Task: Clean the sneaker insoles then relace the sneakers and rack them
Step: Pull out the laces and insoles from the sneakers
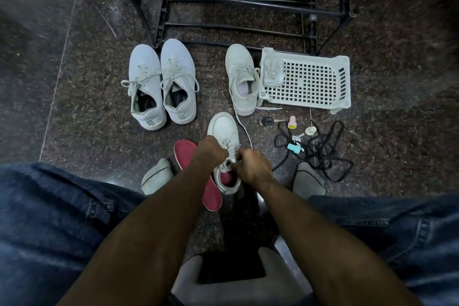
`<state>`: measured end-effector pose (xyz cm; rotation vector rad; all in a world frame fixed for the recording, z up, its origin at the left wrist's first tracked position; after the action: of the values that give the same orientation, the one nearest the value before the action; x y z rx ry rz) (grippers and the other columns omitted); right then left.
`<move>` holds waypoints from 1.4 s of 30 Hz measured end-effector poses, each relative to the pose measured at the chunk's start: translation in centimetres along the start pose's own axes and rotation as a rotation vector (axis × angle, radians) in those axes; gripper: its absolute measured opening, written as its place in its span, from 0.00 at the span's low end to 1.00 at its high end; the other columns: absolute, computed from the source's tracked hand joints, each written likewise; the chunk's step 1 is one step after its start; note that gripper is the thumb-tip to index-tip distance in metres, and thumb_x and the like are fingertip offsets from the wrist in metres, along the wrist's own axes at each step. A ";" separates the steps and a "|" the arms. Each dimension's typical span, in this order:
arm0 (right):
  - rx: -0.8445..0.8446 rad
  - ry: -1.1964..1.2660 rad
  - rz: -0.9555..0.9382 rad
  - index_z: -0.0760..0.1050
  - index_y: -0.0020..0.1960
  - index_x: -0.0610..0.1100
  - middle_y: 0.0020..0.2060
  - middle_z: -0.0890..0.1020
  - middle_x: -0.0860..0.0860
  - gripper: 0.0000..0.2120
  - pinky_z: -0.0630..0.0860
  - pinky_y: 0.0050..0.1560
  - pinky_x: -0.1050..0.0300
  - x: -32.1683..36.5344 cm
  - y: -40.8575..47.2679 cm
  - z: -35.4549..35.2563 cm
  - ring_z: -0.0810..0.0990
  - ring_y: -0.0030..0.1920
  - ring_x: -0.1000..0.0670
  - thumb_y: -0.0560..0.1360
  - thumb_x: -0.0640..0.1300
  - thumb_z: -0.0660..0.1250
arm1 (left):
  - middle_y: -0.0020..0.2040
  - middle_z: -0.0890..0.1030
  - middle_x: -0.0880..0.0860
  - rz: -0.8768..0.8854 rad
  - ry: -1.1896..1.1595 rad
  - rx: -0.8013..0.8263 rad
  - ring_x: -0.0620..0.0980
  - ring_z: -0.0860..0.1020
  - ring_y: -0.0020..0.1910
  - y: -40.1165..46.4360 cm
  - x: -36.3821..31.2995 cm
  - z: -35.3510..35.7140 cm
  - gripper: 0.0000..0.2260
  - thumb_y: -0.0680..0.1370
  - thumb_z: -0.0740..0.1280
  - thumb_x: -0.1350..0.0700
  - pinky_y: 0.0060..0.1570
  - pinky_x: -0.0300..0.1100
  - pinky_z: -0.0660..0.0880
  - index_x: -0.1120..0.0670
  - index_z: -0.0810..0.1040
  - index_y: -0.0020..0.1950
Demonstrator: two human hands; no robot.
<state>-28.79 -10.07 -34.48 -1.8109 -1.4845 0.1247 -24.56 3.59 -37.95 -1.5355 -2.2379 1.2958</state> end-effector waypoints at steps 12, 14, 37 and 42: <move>0.021 0.021 0.022 0.77 0.48 0.47 0.49 0.83 0.44 0.13 0.78 0.51 0.49 -0.2 0.5 0.4 0.81 0.50 0.40 0.71 0.55 0.73 | 0.25 0.77 0.52 -0.034 -1.036 -0.272 0.44 0.72 0.19 0.3 -1.3 -7.1 0.11 0.76 0.66 0.63 0.18 0.34 0.67 0.58 0.74 0.34; 0.015 0.018 0.022 0.78 0.47 0.46 0.48 0.83 0.45 0.13 0.79 0.50 0.48 -0.2 0.6 0.5 0.82 0.49 0.41 0.71 0.54 0.73 | 0.26 0.77 0.54 0.036 -1.209 -0.294 0.47 0.72 0.22 0.1 -3.5 -10.9 0.10 0.76 0.67 0.64 0.20 0.37 0.67 0.58 0.75 0.35; 0.029 -0.003 -0.004 0.79 0.49 0.50 0.46 0.84 0.47 0.07 0.78 0.45 0.53 0.0 0.8 0.4 0.82 0.47 0.43 0.73 0.51 0.71 | 0.41 0.82 0.55 0.291 -0.060 0.047 0.51 0.78 0.42 -2.1 -0.8 0.3 0.03 0.73 0.68 0.62 0.40 0.41 0.72 0.58 0.81 0.41; 0.016 -0.021 -0.018 0.79 0.51 0.47 0.50 0.84 0.44 0.10 0.76 0.47 0.53 0.1 0.7 0.1 0.82 0.50 0.42 0.73 0.51 0.72 | 0.34 0.79 0.52 0.147 -0.008 0.376 0.49 0.73 0.35 -2.6 -1.4 0.7 0.08 0.68 0.68 0.54 0.38 0.43 0.69 0.56 0.78 0.31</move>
<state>-28.27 -9.94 -34.89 -1.7883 -1.5105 0.1467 -26.11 1.78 -36.07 -1.5693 -1.7762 1.6501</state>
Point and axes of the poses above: each hand's wrist, its own y-axis towards the middle knuckle, its own z-axis out of the palm, x = y × z, the point moved 8 cm from there along y, towards the middle knuckle
